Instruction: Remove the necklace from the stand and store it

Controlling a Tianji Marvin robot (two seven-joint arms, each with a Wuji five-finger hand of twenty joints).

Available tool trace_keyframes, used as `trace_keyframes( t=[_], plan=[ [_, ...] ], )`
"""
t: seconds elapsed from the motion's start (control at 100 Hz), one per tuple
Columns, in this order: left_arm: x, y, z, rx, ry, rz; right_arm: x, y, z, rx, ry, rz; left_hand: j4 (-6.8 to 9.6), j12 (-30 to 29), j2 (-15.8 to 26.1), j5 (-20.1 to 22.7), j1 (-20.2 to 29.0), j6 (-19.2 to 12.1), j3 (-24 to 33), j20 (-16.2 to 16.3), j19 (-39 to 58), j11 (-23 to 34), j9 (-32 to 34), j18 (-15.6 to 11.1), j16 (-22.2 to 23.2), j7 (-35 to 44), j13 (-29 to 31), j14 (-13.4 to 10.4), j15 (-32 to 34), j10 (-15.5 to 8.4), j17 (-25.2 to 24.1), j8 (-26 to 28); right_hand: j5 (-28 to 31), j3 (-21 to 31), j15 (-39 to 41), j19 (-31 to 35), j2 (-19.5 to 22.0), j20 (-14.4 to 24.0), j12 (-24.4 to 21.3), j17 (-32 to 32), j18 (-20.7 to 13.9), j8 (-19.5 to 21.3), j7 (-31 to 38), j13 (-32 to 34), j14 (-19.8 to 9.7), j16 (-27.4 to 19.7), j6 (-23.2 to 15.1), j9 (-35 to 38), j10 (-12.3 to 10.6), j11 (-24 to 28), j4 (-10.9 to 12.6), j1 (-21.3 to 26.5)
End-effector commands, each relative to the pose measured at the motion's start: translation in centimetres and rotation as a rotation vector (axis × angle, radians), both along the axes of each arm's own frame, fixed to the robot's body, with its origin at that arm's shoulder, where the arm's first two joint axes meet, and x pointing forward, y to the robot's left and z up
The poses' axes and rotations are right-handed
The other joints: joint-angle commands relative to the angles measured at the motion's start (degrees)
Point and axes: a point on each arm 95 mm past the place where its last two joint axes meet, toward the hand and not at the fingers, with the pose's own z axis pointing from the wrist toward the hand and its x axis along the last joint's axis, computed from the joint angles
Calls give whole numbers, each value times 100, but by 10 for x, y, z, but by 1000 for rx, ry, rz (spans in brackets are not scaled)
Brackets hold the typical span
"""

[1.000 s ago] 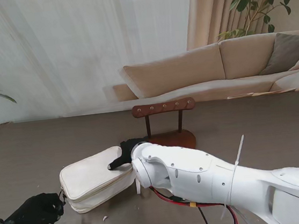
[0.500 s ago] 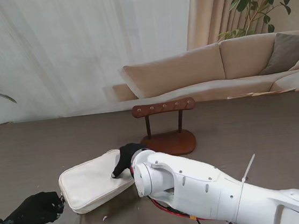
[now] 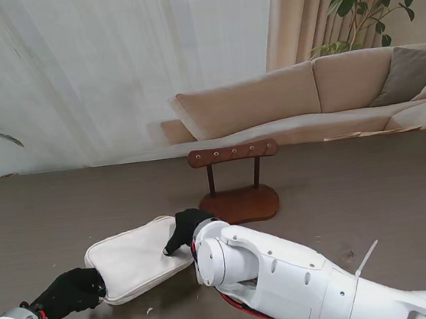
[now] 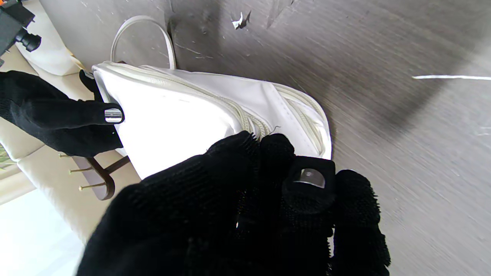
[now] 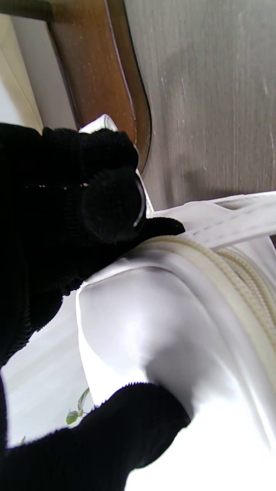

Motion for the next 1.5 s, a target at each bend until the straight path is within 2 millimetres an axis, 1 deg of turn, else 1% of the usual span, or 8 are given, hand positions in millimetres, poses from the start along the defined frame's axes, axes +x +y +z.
trace_keyframes(
  t=[0.0, 0.03, 0.23, 0.42, 0.74, 0.95, 1.12, 1.49],
  plan=[
    [1, -7, -4, -26, 16, -15, -30, 17, -22, 29, 100, 71, 93, -35, 166, 255, 238, -330, -118, 66, 119, -47, 105, -6, 156, 293, 85, 0, -55, 237, -157, 216, 1194, 1033, 215, 376, 23, -19, 533, 1764, 148, 596, 2855, 111, -415, 105, -3402, 725, -649, 700, 555, 800],
    [2, -8, -5, -30, 13, -15, -30, 17, -22, 41, 106, 73, 94, -35, 169, 252, 240, -326, -118, 67, 118, -47, 105, -6, 156, 289, 86, 3, -56, 235, -158, 214, 1187, 1028, 240, 376, 32, -19, 561, 1764, 148, 630, 2860, 112, -468, 112, -3399, 715, -652, 731, 548, 803],
    [10, -12, -5, -54, -6, -18, -40, 19, -22, 147, 162, 90, 94, -36, 170, 258, 241, -323, -124, 73, 116, -50, 102, -2, 156, 287, 84, 17, -62, 241, -160, 214, 1167, 1005, 286, 412, 56, 7, 619, 1708, 150, 724, 2864, 105, -429, 124, -3333, 677, -629, 787, 525, 824],
    [18, -18, -5, -83, -17, -27, -51, 20, -15, 233, 182, 92, 97, -32, 172, 258, 247, -329, -132, 79, 112, -49, 103, -3, 156, 285, 87, 17, -70, 241, -164, 215, 1173, 1003, 325, 433, 35, 26, 645, 1703, 174, 762, 2852, 105, -391, 136, -3279, 665, -602, 820, 521, 858],
    [29, -31, -11, -124, -13, -59, -60, 10, -6, 289, 161, 95, 105, -28, 177, 260, 259, -321, -144, 90, 107, -48, 104, 9, 156, 275, 91, 31, -77, 250, -169, 214, 1181, 1003, 363, 444, 31, 33, 644, 1722, 177, 775, 2841, 108, -403, 149, -3277, 660, -585, 831, 512, 864],
    [35, -47, -15, -164, -2, -103, -57, -1, -4, 305, 139, 68, 112, -29, 168, 277, 264, -312, -137, 95, 106, -48, 113, 14, 156, 272, 99, 40, -80, 257, -169, 210, 1176, 997, 400, 451, 40, 36, 655, 1738, 186, 788, 2842, 103, -414, 164, -3262, 648, -570, 856, 499, 880],
    [40, -63, -17, -188, 18, -154, -53, -12, -3, 328, 128, 29, 112, -30, 169, 279, 261, -311, -139, 98, 102, -51, 112, 21, 156, 269, 103, 64, -94, 255, -172, 211, 1160, 988, 412, 449, 30, 36, 666, 1727, 201, 806, 2840, 102, -367, 164, -3237, 619, -542, 878, 487, 904],
    [55, -97, -11, -216, 36, -290, -53, -31, 10, 383, 83, -15, 112, -26, 171, 275, 254, -318, -142, 105, 104, -52, 118, 10, 156, 265, 111, 48, -102, 251, -159, 219, 1154, 984, 462, 443, 32, 41, 679, 1716, 270, 830, 2846, 100, -344, 178, -3172, 601, -501, 928, 468, 935]
  ],
)
